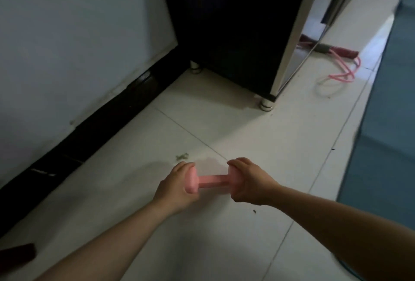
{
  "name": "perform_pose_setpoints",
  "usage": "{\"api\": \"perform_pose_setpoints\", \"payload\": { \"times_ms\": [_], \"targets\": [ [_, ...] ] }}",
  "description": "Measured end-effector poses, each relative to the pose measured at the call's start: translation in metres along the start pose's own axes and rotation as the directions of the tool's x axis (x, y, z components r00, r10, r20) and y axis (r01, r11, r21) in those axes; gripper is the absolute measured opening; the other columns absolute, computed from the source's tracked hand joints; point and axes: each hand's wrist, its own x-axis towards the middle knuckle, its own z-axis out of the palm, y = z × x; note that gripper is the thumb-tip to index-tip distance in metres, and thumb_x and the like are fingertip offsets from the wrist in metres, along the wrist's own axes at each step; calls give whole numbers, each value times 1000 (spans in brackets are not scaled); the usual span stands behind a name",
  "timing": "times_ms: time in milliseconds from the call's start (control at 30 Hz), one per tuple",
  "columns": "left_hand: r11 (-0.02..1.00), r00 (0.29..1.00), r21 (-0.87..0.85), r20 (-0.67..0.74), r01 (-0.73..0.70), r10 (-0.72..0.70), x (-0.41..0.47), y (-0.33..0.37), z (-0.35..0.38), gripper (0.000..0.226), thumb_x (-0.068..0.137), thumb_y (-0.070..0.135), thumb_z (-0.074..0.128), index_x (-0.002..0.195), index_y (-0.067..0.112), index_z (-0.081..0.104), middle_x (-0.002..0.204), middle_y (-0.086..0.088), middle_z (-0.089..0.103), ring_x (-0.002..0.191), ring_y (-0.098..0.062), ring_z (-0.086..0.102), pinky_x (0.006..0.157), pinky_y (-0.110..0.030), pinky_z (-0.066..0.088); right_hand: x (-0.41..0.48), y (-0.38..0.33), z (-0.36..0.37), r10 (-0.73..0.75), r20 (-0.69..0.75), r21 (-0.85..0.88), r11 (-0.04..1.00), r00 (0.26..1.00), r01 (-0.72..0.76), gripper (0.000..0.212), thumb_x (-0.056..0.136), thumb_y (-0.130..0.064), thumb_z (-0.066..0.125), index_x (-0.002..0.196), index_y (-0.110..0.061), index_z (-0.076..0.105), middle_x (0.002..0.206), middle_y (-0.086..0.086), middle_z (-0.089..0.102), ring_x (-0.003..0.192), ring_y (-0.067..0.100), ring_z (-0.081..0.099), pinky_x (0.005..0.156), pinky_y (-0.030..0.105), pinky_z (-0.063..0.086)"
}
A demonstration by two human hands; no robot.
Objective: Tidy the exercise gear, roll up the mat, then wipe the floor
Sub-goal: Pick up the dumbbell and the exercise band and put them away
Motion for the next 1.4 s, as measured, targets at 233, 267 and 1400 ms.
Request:
{"api": "perform_pose_setpoints", "payload": {
  "times_ms": [233, 267, 1400],
  "targets": [
    [993, 991, -75, -89, 95, -102, 3, -45, -10, 76, 72, 24, 72, 138, 27, 36, 145, 13, 34, 124, -13, 45, 91, -21, 35, 48, -32, 18, -56, 70, -61, 996, 996, 60, 84, 61, -20, 74, 137, -23, 36, 133, -5, 40, 113, 17, 49, 91, 26, 46],
    [991, 989, -88, -91, 104, -112, 4, -51, -11, 76, 71, 24, 72, 138, 27, 37, 144, 13, 34, 124, -14, 45, 92, -21, 36, 52, -35, 21, -57, 74, -61, 996, 996, 62, 85, 61, -20, 74, 137, -23, 36, 133, -6, 40, 114, 17, 49, 91, 27, 46],
    [978, 894, -208, -443, -31, -66, 21, -124, -32, 40, 75, 9, 72, 111, 15, 56, 119, 3, 52, 105, -10, 50, 79, -20, 37, 115, -98, 58, -124, -145, 41, 991, 982, 131, 60, 73, -9, 69, 125, -26, 45, 128, 4, 44, 97, 26, 57, 78, 32, 49]
  ]
}}
